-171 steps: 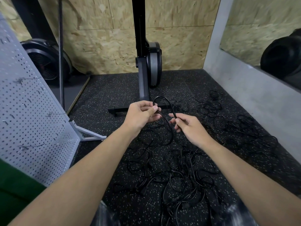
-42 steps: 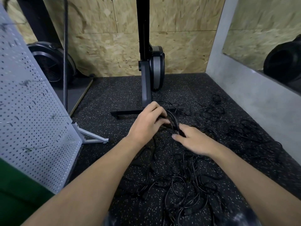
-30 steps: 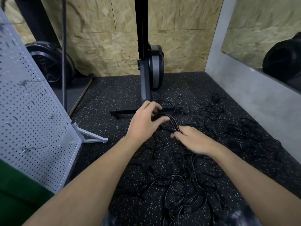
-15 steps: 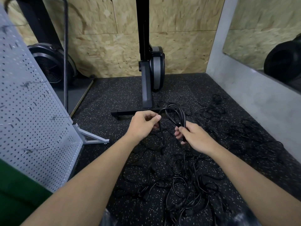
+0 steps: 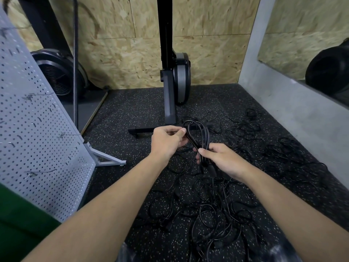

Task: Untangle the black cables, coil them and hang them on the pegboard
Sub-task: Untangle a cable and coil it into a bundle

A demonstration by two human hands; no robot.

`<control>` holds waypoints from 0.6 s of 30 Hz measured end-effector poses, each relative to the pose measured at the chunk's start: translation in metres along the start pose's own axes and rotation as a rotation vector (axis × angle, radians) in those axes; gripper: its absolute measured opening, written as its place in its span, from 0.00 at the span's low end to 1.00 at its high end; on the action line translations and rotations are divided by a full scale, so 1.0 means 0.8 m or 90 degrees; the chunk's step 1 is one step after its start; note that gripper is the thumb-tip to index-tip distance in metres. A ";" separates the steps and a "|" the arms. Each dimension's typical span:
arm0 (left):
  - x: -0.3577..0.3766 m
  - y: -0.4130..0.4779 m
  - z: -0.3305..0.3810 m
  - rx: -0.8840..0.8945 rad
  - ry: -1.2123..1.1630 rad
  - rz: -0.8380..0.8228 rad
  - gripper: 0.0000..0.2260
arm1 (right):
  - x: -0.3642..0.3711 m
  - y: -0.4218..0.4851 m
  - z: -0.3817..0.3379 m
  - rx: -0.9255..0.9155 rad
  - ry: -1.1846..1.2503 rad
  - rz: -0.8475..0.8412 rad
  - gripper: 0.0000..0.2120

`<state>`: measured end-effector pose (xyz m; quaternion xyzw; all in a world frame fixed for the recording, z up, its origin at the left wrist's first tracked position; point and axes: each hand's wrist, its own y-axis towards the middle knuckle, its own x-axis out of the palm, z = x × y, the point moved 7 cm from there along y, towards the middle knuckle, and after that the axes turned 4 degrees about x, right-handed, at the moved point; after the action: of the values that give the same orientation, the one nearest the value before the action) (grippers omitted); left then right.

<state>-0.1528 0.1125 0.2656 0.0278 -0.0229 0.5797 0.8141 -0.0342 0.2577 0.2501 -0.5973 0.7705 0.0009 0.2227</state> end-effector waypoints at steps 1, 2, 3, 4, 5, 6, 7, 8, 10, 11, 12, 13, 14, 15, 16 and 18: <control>0.000 0.000 -0.001 0.001 0.001 0.001 0.03 | 0.002 0.000 0.000 0.000 -0.037 -0.005 0.13; 0.000 -0.001 -0.001 0.003 0.008 -0.002 0.02 | 0.003 0.000 0.000 0.003 -0.066 -0.007 0.13; 0.002 -0.002 -0.002 0.005 0.013 -0.008 0.02 | 0.004 -0.001 0.000 0.011 -0.082 -0.007 0.12; 0.004 -0.003 -0.003 0.007 0.010 -0.017 0.02 | 0.004 -0.001 0.000 0.018 -0.086 -0.005 0.12; 0.007 -0.004 -0.002 0.008 -0.001 -0.030 0.03 | 0.002 0.000 0.002 0.023 -0.086 0.003 0.12; 0.010 -0.005 -0.001 0.011 -0.017 -0.046 0.04 | 0.000 0.002 0.002 0.024 -0.085 0.013 0.11; 0.013 -0.006 0.001 0.012 -0.030 -0.067 0.06 | -0.002 0.003 0.003 0.025 -0.082 0.020 0.11; 0.016 -0.006 0.002 0.011 -0.032 -0.092 0.07 | -0.004 0.005 0.004 0.025 -0.069 0.027 0.11; 0.021 -0.007 -0.004 -0.011 0.036 -0.168 0.11 | -0.008 0.006 0.004 0.022 -0.023 0.040 0.10; 0.023 -0.009 -0.011 -0.013 0.123 -0.222 0.13 | -0.010 0.005 0.002 0.021 0.005 0.044 0.09; 0.025 -0.012 -0.021 -0.004 0.229 -0.289 0.16 | -0.010 0.003 0.000 0.018 0.032 0.047 0.09; 0.028 -0.018 -0.034 0.008 0.337 -0.362 0.19 | -0.011 0.002 -0.001 0.012 0.061 0.048 0.09; 0.031 -0.024 -0.048 0.021 0.445 -0.429 0.22 | -0.013 0.003 -0.003 0.002 0.087 0.048 0.09; 0.034 -0.030 -0.062 0.039 0.556 -0.486 0.24 | -0.015 0.003 -0.005 -0.010 0.111 0.049 0.10; 0.036 -0.035 -0.074 0.063 0.655 -0.528 0.25 | -0.016 0.003 -0.008 -0.019 0.130 0.048 0.10; 0.039 -0.042 -0.092 0.090 0.749 -0.565 0.24 | -0.019 0.003 -0.009 -0.024 0.163 0.041 0.10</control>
<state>-0.1104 0.1364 0.1939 -0.2282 0.4679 0.1154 0.8460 -0.0358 0.2703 0.2611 -0.5718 0.8111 -0.0539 0.1109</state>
